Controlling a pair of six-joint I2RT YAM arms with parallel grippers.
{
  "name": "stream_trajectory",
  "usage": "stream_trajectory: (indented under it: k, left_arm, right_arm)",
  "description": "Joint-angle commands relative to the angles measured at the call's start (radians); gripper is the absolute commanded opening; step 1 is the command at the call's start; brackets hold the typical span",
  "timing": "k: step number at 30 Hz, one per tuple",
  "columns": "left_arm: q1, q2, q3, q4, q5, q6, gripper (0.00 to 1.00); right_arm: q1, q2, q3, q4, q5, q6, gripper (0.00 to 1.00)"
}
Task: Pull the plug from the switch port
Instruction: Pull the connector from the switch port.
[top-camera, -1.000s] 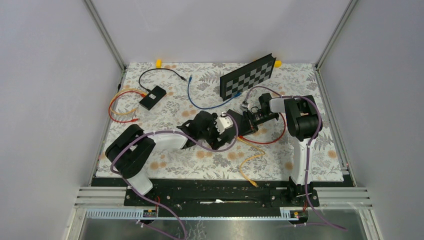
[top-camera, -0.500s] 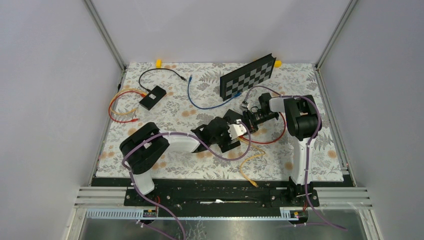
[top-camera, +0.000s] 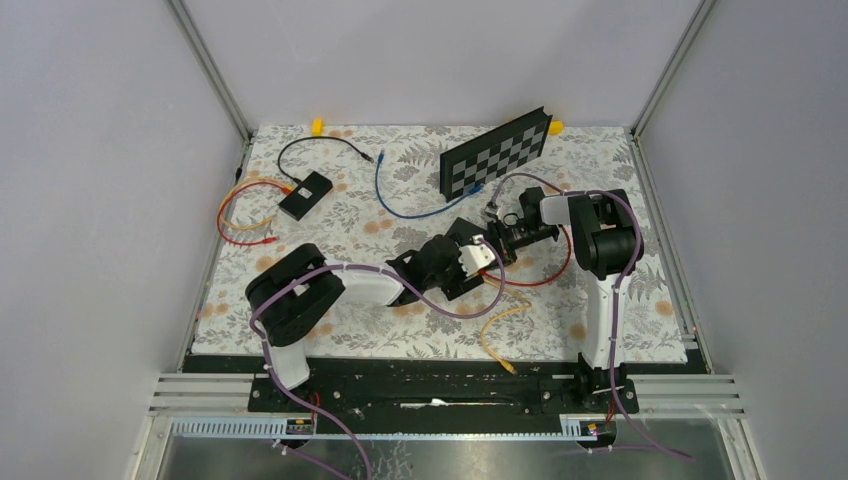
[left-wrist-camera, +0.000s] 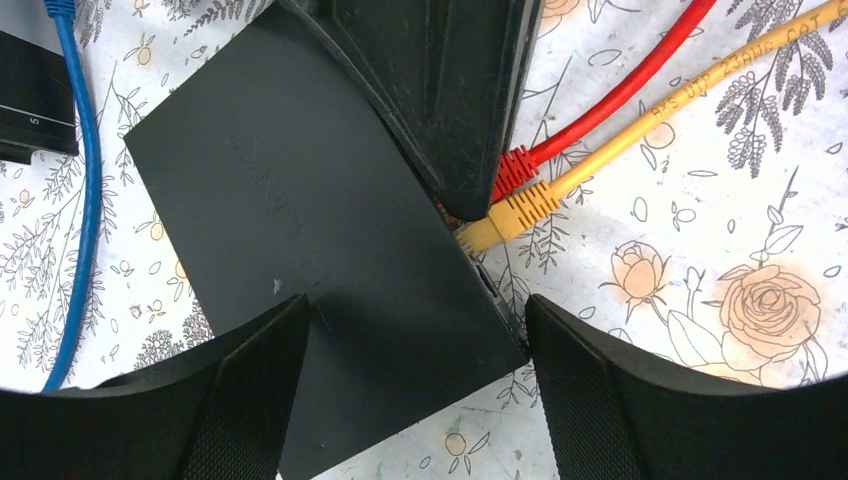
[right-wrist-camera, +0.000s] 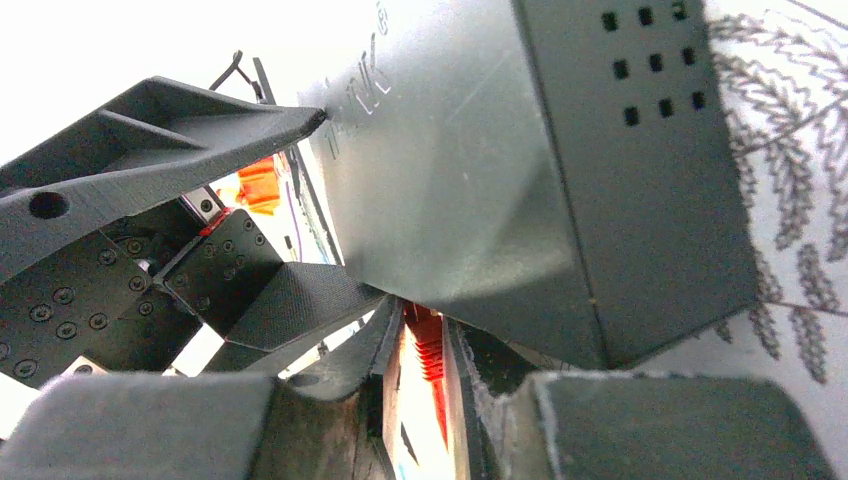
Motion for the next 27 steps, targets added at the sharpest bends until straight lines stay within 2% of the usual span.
stream_trajectory:
  k: [1,7,19,27]
  left_arm:
    - [0.01,0.038,-0.011,-0.047,-0.022,-0.073,0.78]
    - [0.01,0.033,-0.017,-0.049,0.001,-0.093,0.78]
    - [0.011,0.045,-0.011,-0.044,-0.003,-0.129,0.78]
    - [0.01,0.057,-0.018,-0.04,0.007,-0.123,0.78]
  right_arm:
    - [-0.014,0.014,-0.007,0.011,0.132,-0.025,0.0]
    - [-0.045,0.016,0.047,-0.085,0.178,-0.106,0.0]
    - [-0.047,0.019,-0.026,0.007,0.107,-0.002,0.0]
    - [-0.055,0.03,0.061,-0.129,0.173,-0.142,0.0]
